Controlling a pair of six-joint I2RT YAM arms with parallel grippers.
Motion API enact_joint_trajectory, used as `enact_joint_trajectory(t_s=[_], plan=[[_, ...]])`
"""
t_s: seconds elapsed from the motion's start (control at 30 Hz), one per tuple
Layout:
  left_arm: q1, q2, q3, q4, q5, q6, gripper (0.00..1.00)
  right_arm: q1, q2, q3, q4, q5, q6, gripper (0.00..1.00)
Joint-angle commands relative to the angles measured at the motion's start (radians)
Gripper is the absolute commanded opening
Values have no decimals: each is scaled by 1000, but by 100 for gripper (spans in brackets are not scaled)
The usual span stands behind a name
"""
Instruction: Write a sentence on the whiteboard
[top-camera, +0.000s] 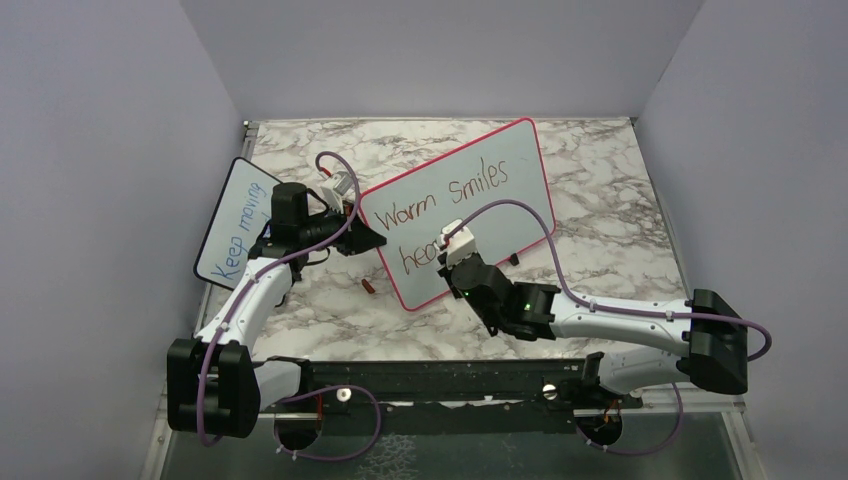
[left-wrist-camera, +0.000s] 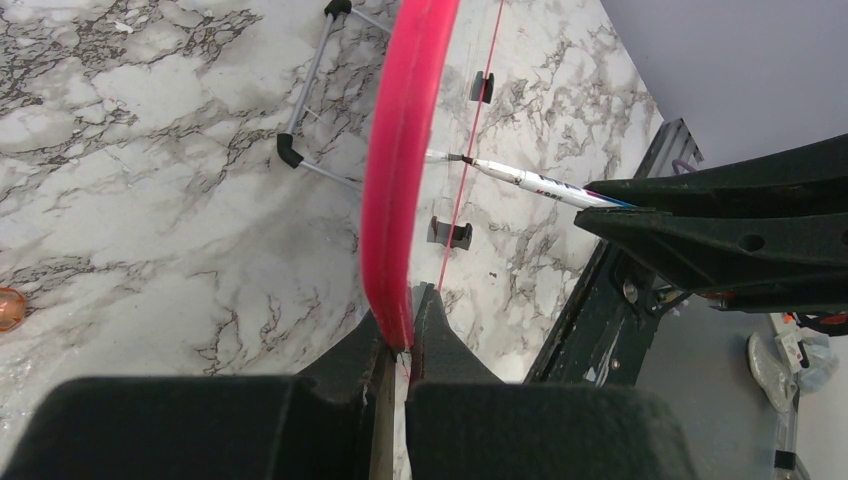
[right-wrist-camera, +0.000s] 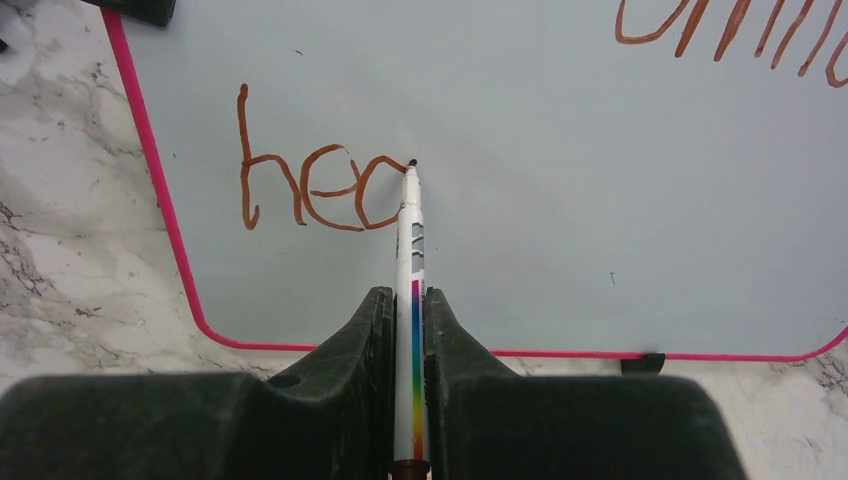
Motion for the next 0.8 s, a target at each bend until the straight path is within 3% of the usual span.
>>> enact_joint_trajectory(t_s=[0.0, 0.77], plan=[[6, 15, -31, -52, -121, 54, 0, -10, 1, 8, -43, -6, 30, 0], [6, 15, -30, -52, -126, 55, 0, -10, -12, -10, -181, -12, 100, 1]])
